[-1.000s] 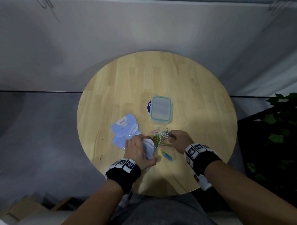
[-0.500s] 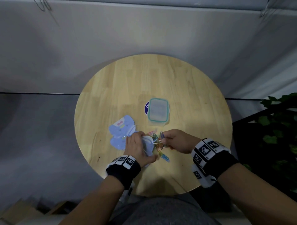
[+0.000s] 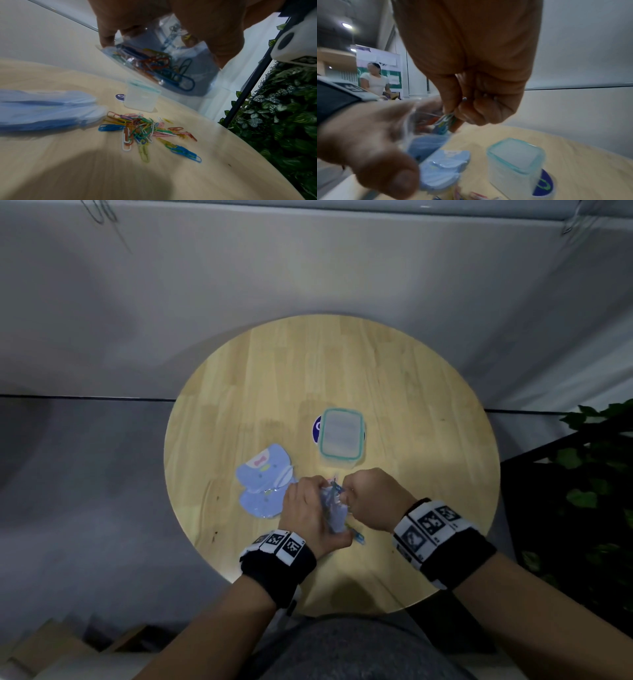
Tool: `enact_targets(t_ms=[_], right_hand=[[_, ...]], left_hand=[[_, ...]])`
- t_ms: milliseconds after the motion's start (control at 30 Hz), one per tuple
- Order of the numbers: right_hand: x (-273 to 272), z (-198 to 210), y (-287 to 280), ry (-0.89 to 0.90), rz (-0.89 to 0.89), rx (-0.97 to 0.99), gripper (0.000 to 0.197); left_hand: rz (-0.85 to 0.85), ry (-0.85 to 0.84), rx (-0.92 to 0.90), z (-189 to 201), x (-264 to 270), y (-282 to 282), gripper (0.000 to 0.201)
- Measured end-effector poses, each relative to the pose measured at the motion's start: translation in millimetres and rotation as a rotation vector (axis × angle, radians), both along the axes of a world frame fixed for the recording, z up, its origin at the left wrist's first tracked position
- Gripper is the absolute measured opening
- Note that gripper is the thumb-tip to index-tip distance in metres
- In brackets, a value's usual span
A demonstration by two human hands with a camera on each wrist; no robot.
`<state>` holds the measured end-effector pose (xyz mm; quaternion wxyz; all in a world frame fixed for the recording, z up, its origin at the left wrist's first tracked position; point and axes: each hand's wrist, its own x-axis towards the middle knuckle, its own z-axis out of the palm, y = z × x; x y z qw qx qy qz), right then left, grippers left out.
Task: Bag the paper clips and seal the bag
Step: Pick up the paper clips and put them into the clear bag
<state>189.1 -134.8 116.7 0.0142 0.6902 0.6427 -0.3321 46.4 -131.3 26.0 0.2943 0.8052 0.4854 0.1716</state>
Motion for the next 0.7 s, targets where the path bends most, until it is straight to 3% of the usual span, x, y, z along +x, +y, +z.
enact_targets(t_ms=[100,267,400,533,700], right_hand=[[-12.9,-1.3,-0.2,0.022,-0.072,0.054,0.022],[-9.4,-3.8,0.0,0.203,-0.293,-0.031,0.02],[0.3,2.4,-0.7,0.302,-0.349,0.004,0.021],[-2.0,7.1,-2.6,0.335,-0.222,0.13,0.028],[-6.1,-0.3,-5.3,0.289,-0.005,0.005,0.029]], left_hand=[[0.025,-0.028,0.026,3.1,7.7,3.6,0.082],[0.057,-0.107,0.052,4.3,9.2,7.1,0.073],[0.075,-0.155,0.048,0.6,7.4,8.0,0.079],[0.073,-0.205,0.039,6.9,11.8,11.8,0.076],[0.081,-0.216,0.084,3.9,14.0,15.1,0.073]])
